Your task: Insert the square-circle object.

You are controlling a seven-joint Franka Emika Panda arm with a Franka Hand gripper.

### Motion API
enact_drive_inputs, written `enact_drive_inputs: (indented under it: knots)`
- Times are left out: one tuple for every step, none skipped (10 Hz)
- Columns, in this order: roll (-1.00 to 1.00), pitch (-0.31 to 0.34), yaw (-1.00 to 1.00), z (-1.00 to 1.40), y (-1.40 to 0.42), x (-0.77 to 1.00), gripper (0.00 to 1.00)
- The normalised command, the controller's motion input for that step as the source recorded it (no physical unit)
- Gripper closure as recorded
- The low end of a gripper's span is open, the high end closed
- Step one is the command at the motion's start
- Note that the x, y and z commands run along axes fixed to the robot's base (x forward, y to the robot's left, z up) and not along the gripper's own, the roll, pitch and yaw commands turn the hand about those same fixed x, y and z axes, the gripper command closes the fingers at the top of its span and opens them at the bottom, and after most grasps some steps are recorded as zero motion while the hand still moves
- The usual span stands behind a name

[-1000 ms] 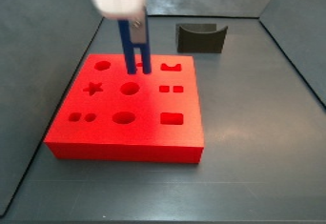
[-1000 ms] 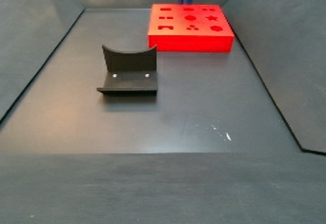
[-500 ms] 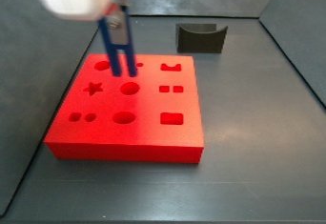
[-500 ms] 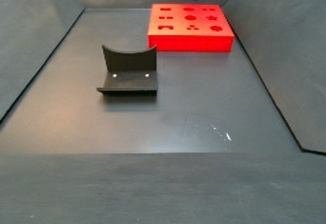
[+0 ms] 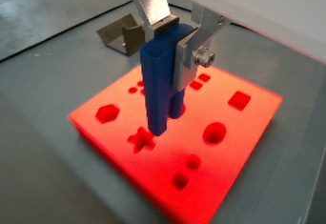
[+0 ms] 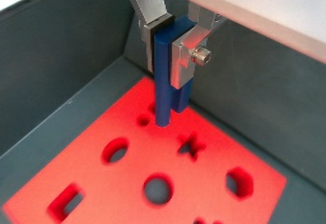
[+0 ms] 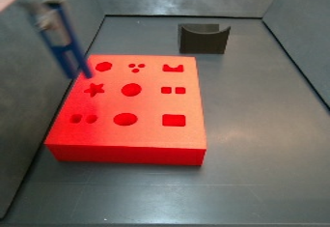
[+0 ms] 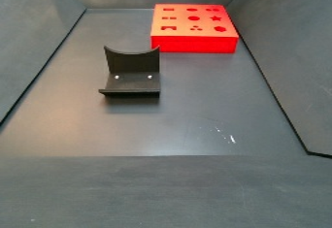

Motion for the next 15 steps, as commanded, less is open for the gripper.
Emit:
enact_drive_inputs:
  knots:
    - [0.33, -0.226, -0.12, -0.55, -0.61, -0.41, 1.00]
    - [0.29, -0.114, -0.26, -0.62, -0.55, 0.55, 1.00]
    - [0.25, -0.111, -0.21, -0.66, -0.52, 0.67, 1.00]
    - [0.21, -0.037, -0.17, -0.78, -0.45, 0.73, 1.00]
    - [0.12, 0.000, -0.10, -0.55, -0.17, 0.71, 1.00]
    - [0.00, 0.060, 0.16, -0.49, 0.00, 0.68, 1.00]
    - [-0.12, 0.060, 0.32, -0.54, 0.00, 0.75, 1.00]
    - [-0.10, 0.044, 0.51, -0.36, 0.00, 0.43, 1.00]
    - [-0.02, -0.023, 0.10, 0.00, 0.00, -0.07, 1.00]
    - [0.00, 0.000, 0.00, -0.02, 0.00, 0.00, 1.00]
    - [0.00, 0.000, 0.28, -0.29, -0.02, 0.06, 1.00]
    - [0.00, -0.016, 0.26, -0.15, 0.00, 0.00, 1.00]
    - [0.00, 0.000, 0.19, -0.04, 0.00, 0.00, 1.00]
    - [0.00, 0.000, 0.19, -0.02, 0.00, 0.00, 1.00]
    - [0.02, 0.000, 0.18, -0.06, -0.04, 0.04, 1.00]
